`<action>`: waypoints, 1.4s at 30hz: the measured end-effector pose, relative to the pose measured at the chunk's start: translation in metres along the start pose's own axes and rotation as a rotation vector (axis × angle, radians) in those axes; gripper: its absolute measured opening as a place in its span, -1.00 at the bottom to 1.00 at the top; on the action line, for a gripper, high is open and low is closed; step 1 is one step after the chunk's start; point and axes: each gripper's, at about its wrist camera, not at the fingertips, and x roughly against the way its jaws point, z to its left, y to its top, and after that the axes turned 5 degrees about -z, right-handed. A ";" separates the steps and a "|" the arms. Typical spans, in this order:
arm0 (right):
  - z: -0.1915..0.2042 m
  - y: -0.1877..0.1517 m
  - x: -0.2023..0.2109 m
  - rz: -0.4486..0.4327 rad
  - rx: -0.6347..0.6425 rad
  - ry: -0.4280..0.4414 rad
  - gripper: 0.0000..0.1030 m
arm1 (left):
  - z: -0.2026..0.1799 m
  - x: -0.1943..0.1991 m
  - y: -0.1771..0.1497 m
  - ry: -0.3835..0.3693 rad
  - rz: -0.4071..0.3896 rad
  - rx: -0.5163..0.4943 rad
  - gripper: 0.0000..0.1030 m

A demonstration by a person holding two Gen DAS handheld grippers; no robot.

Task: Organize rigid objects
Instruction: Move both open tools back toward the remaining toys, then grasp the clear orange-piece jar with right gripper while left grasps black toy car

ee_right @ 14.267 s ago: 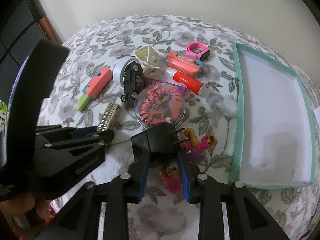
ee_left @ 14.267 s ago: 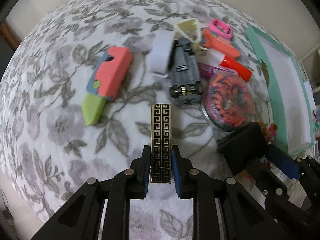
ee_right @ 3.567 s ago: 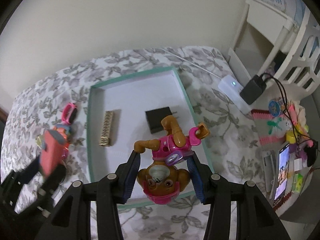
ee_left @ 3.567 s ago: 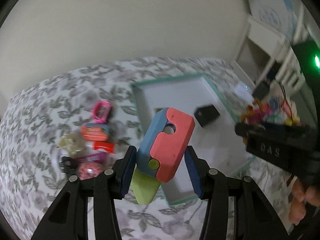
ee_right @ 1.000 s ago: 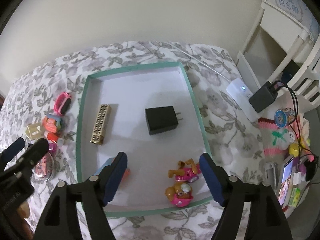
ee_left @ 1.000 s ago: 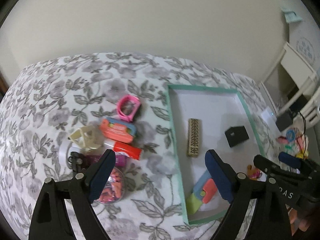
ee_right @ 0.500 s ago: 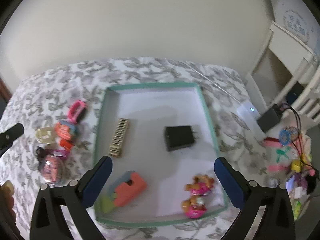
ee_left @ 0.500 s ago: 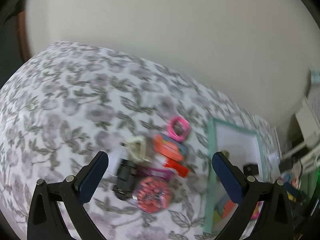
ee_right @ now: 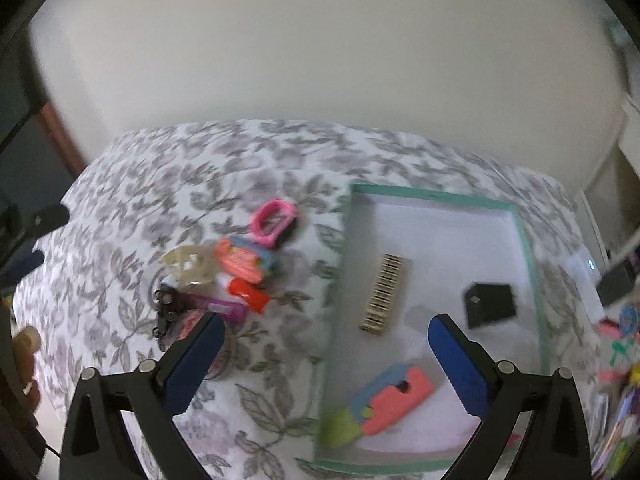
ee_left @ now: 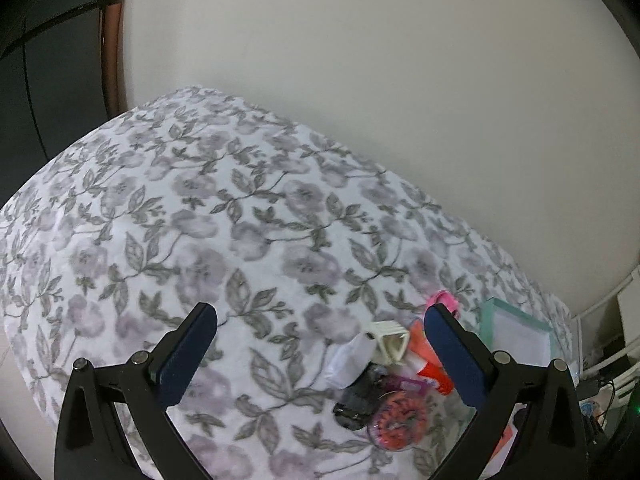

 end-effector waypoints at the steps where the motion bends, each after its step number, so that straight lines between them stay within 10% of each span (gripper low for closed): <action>1: 0.009 0.000 -0.003 -0.003 0.024 0.002 1.00 | 0.002 -0.003 -0.001 0.005 0.018 0.000 1.00; 25: 0.106 -0.046 -0.089 0.189 0.168 0.107 1.00 | -0.012 -0.086 -0.044 -0.053 0.371 -0.047 1.00; 36: 0.085 -0.044 -0.089 0.175 0.156 -0.001 1.00 | -0.029 -0.102 -0.058 -0.026 0.424 -0.117 1.00; 42: 0.068 -0.042 -0.092 0.194 0.104 0.009 1.00 | -0.041 -0.110 -0.068 -0.033 0.463 -0.164 0.48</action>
